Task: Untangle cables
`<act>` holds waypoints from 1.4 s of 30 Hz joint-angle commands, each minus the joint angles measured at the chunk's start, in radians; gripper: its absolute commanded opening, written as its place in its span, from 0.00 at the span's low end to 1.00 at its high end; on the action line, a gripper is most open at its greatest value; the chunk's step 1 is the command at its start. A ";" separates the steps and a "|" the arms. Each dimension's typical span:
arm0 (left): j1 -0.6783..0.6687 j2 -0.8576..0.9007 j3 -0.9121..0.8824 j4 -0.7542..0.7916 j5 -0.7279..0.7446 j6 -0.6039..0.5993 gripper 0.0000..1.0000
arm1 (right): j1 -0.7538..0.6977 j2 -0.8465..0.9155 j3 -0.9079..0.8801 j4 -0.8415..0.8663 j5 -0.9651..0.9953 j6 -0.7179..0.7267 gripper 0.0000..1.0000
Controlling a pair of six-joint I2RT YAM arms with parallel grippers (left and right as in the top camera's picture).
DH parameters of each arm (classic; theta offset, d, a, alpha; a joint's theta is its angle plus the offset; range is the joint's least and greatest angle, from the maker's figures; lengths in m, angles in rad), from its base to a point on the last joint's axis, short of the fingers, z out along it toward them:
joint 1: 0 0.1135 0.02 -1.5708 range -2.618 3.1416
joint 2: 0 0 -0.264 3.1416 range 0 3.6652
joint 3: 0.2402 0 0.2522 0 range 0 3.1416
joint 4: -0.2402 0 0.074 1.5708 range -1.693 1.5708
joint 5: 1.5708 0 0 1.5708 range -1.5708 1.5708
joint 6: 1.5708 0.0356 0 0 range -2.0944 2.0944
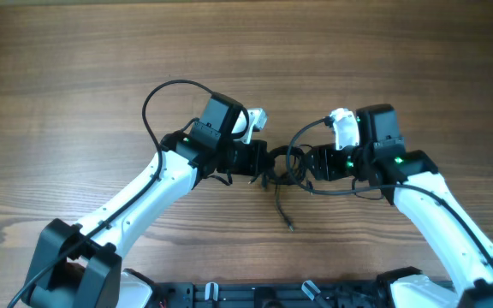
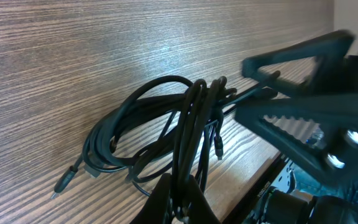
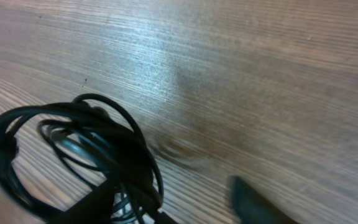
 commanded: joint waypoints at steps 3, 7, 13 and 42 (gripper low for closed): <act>-0.007 -0.010 0.003 -0.008 0.006 0.021 0.04 | 0.006 0.087 0.017 0.042 -0.022 0.051 0.11; -0.007 -0.010 0.002 -0.085 -0.129 0.020 0.04 | 0.006 0.091 0.017 0.017 0.175 0.276 0.06; -0.009 -0.010 0.002 -0.137 -0.147 0.049 0.04 | 0.006 0.091 0.016 0.105 -0.080 0.187 0.31; -0.008 -0.010 0.002 -0.064 0.147 0.222 0.04 | 0.006 0.095 -0.044 0.058 -0.202 -0.091 0.08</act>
